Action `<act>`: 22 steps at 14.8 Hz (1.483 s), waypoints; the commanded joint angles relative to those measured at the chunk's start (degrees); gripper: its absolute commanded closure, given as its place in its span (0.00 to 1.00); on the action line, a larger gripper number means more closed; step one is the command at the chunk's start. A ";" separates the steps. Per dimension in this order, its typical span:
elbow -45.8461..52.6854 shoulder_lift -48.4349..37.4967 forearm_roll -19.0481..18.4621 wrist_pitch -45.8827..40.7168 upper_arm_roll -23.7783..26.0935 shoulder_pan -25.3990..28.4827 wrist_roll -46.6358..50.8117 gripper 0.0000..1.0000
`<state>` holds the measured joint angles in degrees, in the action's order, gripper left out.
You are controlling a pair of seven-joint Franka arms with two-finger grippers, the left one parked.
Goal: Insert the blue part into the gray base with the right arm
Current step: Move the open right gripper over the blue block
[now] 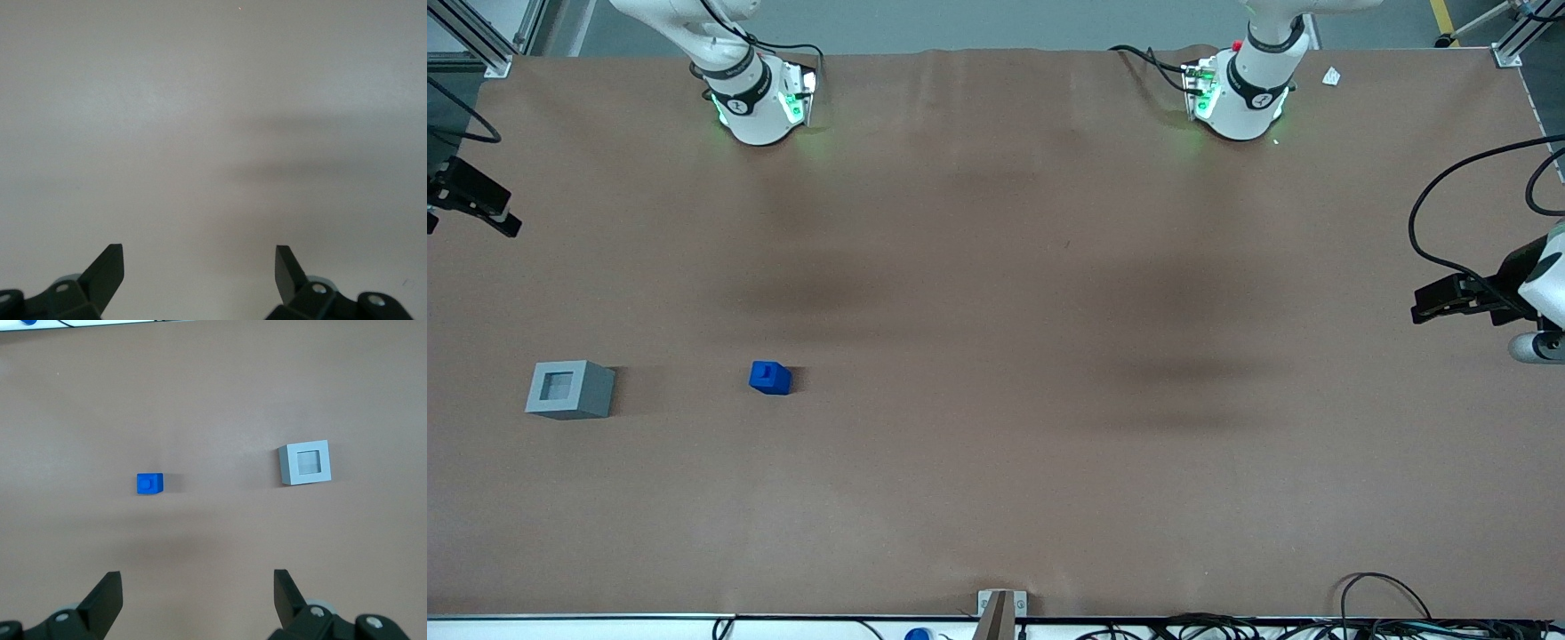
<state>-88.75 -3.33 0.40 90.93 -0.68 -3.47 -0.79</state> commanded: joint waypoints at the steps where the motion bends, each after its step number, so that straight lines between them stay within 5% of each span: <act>1: 1.04 0.25 0.22 -0.92 0.50 -0.58 -1.22 0.00; 15: -0.11 7.10 0.83 -2.07 0.76 3.02 -0.18 0.00; 22: -3.71 11.14 0.75 6.19 0.76 7.68 8.25 0.00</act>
<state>-91.64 7.20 0.89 95.80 0.28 3.05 4.82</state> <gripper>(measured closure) 0.000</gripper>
